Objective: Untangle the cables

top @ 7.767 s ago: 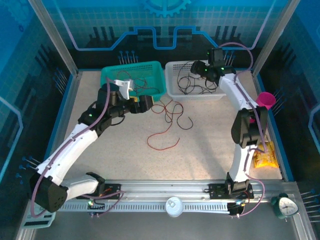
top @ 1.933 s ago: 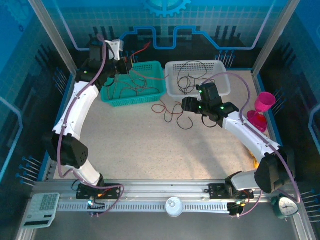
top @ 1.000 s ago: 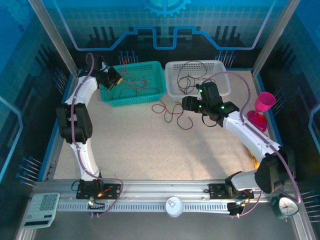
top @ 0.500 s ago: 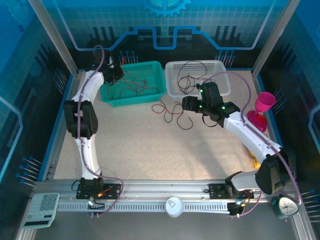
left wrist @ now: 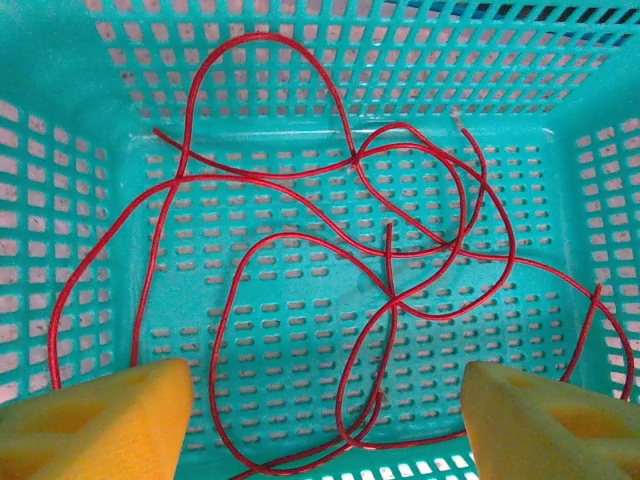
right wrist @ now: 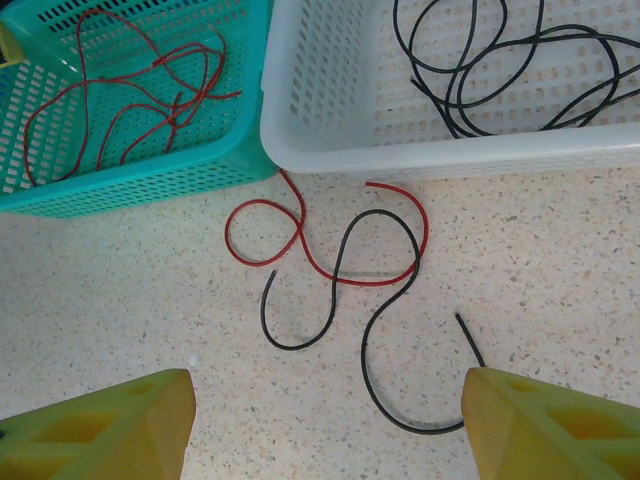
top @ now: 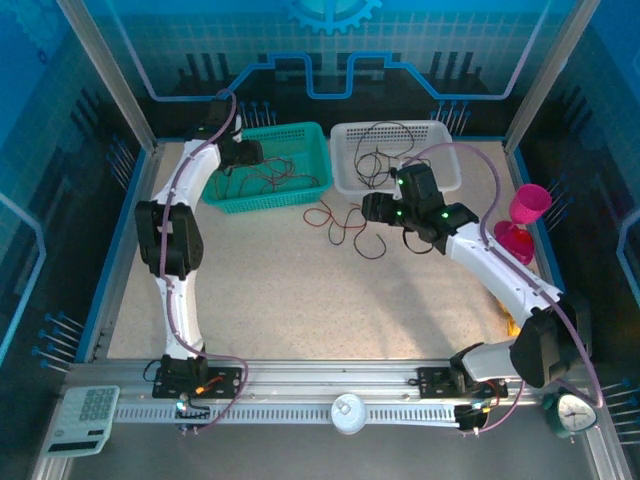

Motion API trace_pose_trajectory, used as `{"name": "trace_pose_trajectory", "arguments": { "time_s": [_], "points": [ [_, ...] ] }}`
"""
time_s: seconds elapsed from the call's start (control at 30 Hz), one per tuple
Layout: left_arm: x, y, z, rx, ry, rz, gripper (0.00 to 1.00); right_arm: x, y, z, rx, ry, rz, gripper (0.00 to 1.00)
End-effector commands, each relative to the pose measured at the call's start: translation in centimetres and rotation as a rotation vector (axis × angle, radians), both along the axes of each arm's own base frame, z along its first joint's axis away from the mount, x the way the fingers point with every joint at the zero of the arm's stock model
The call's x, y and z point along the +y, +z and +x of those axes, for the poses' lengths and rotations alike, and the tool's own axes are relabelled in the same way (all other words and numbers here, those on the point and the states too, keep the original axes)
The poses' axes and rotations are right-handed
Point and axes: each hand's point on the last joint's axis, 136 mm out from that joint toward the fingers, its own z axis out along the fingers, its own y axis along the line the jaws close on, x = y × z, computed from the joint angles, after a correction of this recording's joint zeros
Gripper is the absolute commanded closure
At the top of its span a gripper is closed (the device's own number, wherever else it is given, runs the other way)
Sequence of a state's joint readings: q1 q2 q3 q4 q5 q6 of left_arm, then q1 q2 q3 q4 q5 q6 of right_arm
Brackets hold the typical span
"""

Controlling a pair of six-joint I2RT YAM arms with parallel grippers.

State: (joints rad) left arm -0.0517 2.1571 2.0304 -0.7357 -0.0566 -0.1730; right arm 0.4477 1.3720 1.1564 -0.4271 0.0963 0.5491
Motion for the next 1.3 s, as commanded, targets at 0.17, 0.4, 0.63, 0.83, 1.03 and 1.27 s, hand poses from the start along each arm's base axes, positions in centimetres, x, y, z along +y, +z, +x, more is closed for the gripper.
{"name": "trace_pose_trajectory", "arguments": {
  "time_s": [0.17, 0.4, 0.63, 0.83, 1.03, 1.27],
  "points": [
    [-5.0, 11.8, -3.2, -0.228, -0.138, -0.123, 0.21, 3.4, -3.8, 1.2, 0.104, 0.085, -0.049, 0.28],
    [-8.2, 14.6, -9.8, -0.321, -0.171, -0.322, 0.14, 7.3, -9.5, 2.3, 0.221, 0.181, -0.134, 0.27],
    [-8.1, 16.1, -16.2, -0.405, -0.144, -0.427, 0.01, 9.6, -13.3, 3.9, 0.284, 0.203, -0.213, 0.26],
    [-7.7, 16.4, -19.1, -0.434, -0.121, -0.474, 0.01, 10.5, -15.6, 4.7, 0.312, 0.191, -0.252, 0.29],
    [-8.3, 16.2, -20.2, -0.431, -0.128, -0.507, 0.01, 11.0, -17.0, 5.4, 0.319, 0.189, -0.263, 0.45],
    [-8.5, 16.2, -20.5, -0.433, -0.134, -0.516, 0.01, 10.8, -14.1, 5.5, 0.272, 0.212, -0.275, 1.0]
  ]
}}
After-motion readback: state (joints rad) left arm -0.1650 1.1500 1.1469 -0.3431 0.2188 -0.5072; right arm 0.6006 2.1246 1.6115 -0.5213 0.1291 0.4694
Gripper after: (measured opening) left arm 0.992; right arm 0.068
